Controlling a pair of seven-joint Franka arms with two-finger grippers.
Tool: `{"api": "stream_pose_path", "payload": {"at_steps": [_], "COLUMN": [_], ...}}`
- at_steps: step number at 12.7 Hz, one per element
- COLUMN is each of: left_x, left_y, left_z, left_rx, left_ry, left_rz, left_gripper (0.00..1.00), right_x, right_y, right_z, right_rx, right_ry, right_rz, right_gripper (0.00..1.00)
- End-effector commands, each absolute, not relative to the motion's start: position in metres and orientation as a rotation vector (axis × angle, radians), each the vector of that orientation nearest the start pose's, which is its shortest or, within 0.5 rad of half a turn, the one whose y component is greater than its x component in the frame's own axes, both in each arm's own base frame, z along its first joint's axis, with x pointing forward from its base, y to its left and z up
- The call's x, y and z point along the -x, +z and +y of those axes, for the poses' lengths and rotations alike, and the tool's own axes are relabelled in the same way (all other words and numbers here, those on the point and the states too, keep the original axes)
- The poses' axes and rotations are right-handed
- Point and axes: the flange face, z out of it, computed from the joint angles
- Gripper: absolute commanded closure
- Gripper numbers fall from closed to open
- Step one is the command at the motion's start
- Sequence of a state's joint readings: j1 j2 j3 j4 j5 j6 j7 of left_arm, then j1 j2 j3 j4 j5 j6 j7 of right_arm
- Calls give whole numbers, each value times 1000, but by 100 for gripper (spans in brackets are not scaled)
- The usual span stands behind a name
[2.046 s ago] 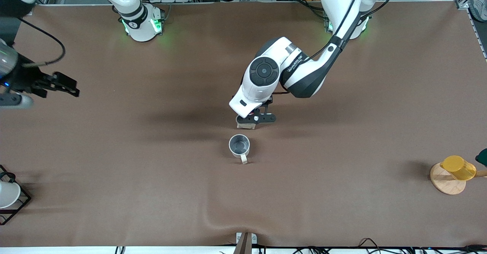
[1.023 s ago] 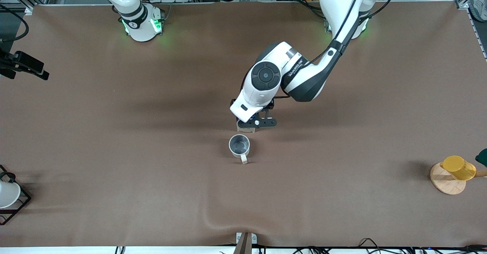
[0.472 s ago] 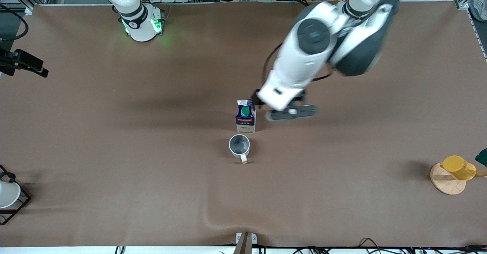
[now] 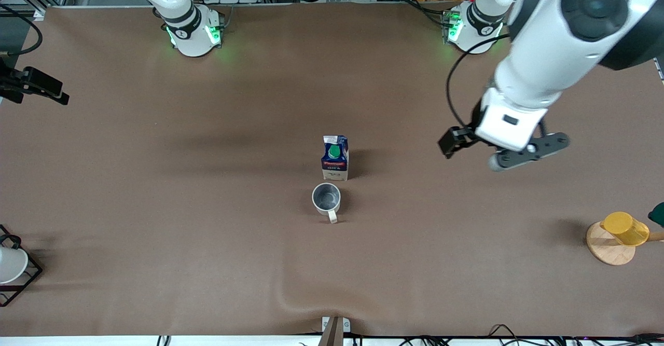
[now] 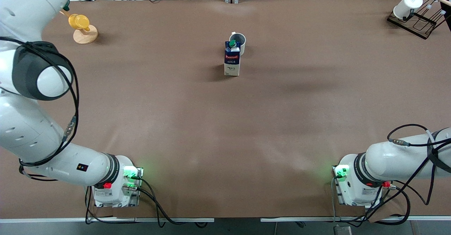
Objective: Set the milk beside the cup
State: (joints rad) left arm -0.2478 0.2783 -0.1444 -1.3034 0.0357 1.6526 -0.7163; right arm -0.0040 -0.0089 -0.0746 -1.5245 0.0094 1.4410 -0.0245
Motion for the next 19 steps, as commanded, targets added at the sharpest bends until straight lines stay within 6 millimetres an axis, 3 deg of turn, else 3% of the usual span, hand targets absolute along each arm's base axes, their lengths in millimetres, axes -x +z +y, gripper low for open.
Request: {"api": "stream_pose_path", "payload": {"at_steps": [1,2,6,11,13,16,19], "left_x": [-594,-590,-571,-559,-556,-565,-564], "left_y": [605,614,612,609,619,632,636], "left_z": [-196,-179,-145,-126,-119,-91,-85], "left_rx": [3117,3118,3100,3092,3085,3093,3091], "left_ry": [-107,-116,-102,-75,-102,-129,-129], "left_rz": [-467,-432,-392,-305,-283,-105,-113], "left_gripper": [0,0,0,0,0,0,0], "right_x": [-531,-532,-532,-533,-533,-534,-534], "right_y": [643,643,644,646,648,656,656], "right_z": [-40,-39,-40,-41,-39,-39,-37], "right_rx": [3139,3138,3140,3141,3144,3140,3137], "right_ry": [118,121,109,97,90,51,58], "right_rz": [68,66,68,73,66,68,60], "right_gripper": [0,0,0,0,0,0,0]}}
